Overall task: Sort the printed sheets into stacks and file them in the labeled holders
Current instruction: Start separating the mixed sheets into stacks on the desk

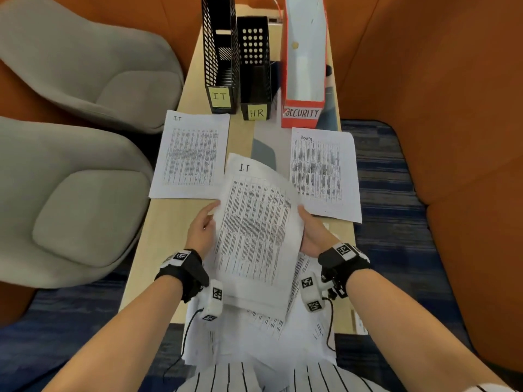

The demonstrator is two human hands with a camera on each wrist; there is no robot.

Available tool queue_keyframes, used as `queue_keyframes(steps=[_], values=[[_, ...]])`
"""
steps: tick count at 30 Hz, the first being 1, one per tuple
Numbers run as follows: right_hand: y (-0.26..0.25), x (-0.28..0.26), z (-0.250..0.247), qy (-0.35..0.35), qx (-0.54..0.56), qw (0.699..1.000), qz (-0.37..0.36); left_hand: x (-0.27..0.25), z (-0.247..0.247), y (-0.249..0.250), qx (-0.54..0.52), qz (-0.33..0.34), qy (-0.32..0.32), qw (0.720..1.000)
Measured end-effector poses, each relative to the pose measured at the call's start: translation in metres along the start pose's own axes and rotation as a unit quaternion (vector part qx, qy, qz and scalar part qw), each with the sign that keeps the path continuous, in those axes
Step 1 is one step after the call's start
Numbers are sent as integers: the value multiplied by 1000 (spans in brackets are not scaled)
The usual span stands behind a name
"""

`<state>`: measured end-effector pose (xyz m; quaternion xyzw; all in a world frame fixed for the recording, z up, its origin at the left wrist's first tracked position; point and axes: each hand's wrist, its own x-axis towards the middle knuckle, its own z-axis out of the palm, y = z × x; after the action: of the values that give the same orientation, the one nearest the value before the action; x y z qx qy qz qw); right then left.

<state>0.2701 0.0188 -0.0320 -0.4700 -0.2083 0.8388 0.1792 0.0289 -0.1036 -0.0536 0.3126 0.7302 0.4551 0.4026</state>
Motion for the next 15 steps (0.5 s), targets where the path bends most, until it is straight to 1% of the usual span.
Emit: queue_keyframes(steps=[2, 3, 5, 6, 8, 9, 12, 14, 15], values=[[3, -3, -2, -20, 33, 999, 3, -2, 2, -2, -37, -27, 11, 999], [4, -4, -3, -25, 31, 999, 1, -3, 2, -2, -49, -42, 19, 998], [5, -6, -3, -37, -9, 999, -14, -3, 2, -2, -45, -55, 36, 997], [5, -6, -2, -45, -33, 998, -23, -3, 1, -3, -38, -50, 38, 997], [5, -7, 0, -48, -91, 993, -60, -5, -1, 0, -41, -47, 26, 998], [5, -8, 3, -34, -125, 987, -92, -5, -1, -1, -43, -48, 16, 998], [1, -6, 8, 50, -220, 953, -201, -6, 0, -1, -30, -45, -1, 999], [0, -3, 7, 85, -252, 939, -220, -8, 2, 0, -25, -39, -4, 999], [1, -1, 5, 100, -257, 936, -218, -9, 3, 1, -29, -39, -4, 999]])
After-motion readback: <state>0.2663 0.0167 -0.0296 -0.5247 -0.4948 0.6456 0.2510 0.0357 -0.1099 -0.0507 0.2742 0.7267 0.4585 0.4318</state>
